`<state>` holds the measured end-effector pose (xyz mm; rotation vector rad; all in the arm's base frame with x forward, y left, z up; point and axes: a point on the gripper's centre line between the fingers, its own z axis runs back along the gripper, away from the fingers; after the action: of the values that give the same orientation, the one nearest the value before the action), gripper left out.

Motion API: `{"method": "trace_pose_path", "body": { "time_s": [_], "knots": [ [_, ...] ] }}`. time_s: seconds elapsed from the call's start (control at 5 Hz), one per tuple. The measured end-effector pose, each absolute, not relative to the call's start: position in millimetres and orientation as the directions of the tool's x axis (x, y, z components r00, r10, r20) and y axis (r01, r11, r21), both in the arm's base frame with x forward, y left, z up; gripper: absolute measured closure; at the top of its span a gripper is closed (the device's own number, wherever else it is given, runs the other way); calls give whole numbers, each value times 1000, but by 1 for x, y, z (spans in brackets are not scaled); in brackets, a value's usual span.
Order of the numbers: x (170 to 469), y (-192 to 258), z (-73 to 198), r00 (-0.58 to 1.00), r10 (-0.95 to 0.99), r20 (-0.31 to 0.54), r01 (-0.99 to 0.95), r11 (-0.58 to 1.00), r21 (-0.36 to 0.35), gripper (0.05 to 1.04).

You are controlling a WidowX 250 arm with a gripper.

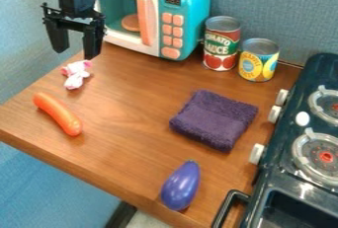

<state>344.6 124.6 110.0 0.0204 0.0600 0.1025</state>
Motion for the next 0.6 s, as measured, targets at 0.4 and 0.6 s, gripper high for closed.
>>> {"method": "trace_pose_path", "body": {
  "time_s": [0.4,0.6],
  "knots": [
    [348,130,95,987,145,-67,-145,989,-2,84],
    [354,158,97,979,204,-20,-204,979,-3,84]
  ]
}}
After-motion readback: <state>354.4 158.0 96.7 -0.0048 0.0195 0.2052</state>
